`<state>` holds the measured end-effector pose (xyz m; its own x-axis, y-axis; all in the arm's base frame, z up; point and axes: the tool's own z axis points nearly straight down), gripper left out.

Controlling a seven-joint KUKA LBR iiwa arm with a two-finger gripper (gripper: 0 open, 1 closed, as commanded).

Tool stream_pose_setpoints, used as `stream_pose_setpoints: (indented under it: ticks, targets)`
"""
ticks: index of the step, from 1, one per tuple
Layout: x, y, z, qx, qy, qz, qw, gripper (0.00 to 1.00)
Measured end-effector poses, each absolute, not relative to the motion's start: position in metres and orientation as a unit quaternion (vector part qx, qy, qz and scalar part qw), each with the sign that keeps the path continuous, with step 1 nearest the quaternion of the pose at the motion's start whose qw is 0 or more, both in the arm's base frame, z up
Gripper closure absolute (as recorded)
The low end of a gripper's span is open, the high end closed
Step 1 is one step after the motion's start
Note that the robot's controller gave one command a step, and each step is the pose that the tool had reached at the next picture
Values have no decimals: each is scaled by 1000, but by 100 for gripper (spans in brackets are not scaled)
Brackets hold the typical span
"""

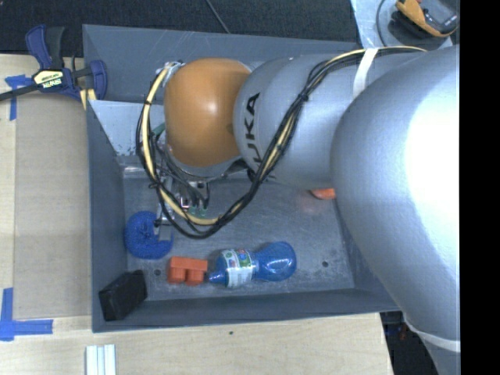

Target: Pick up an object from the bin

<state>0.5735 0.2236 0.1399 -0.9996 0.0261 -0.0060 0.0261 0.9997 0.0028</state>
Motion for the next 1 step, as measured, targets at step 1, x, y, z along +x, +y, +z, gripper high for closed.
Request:
stream_pose_setpoints:
  ticks: [1]
  targets:
    - [567, 229, 115, 2, 1000, 1, 3, 0]
